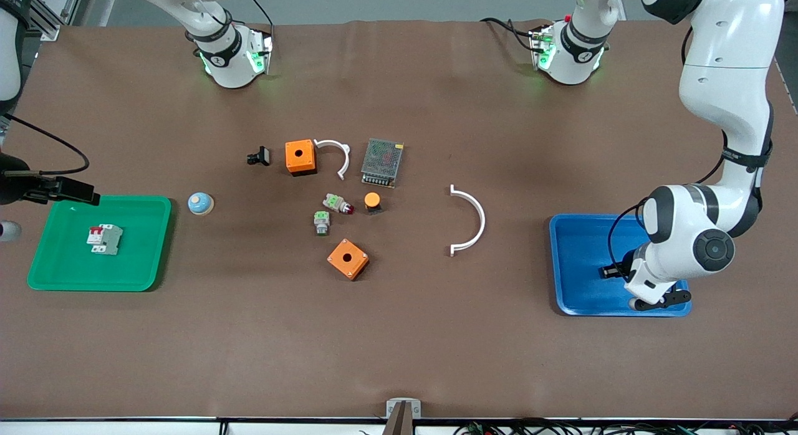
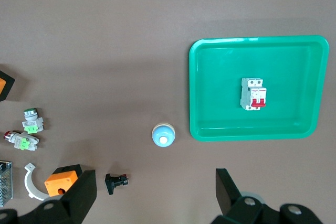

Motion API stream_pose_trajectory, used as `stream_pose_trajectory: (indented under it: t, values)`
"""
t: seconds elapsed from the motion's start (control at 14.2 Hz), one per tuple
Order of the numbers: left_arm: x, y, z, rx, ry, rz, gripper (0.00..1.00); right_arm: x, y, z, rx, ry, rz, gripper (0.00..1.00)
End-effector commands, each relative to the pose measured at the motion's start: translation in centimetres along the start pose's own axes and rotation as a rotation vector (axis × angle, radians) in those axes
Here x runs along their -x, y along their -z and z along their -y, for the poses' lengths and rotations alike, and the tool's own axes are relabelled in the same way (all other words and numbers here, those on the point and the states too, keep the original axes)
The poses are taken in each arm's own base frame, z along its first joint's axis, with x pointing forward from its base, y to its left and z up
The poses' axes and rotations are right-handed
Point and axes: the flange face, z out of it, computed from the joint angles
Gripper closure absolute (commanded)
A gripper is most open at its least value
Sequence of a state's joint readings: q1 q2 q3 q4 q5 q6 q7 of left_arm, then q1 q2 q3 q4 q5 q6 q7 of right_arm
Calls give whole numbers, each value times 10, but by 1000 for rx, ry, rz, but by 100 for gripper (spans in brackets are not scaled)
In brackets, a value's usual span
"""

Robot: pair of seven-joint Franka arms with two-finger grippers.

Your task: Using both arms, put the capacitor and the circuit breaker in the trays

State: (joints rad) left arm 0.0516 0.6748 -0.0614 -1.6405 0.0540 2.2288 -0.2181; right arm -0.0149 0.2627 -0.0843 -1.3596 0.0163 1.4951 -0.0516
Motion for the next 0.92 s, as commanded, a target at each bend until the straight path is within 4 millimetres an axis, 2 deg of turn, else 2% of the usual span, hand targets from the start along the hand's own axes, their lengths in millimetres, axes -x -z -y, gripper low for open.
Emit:
stream_pose_trajectory:
  t: [0.0,0.21,0.35,0.49,0.85]
  values:
    - [14,70,3,1,-3,25,0,2,4,3,3,-8,9,0]
    - [37,145,7,-13,-14,46,0,9,14,7,2,3,-3,0]
    - [59,193,11,-21,-56,65,0,24,20,16,3,19,22,0]
    - [80,235,10,-23,-65,63,0,43,27,14,5,18,18,0]
    - [123,317,-2,-22,-95,-13,0,81,44,10,-3,17,-1,0]
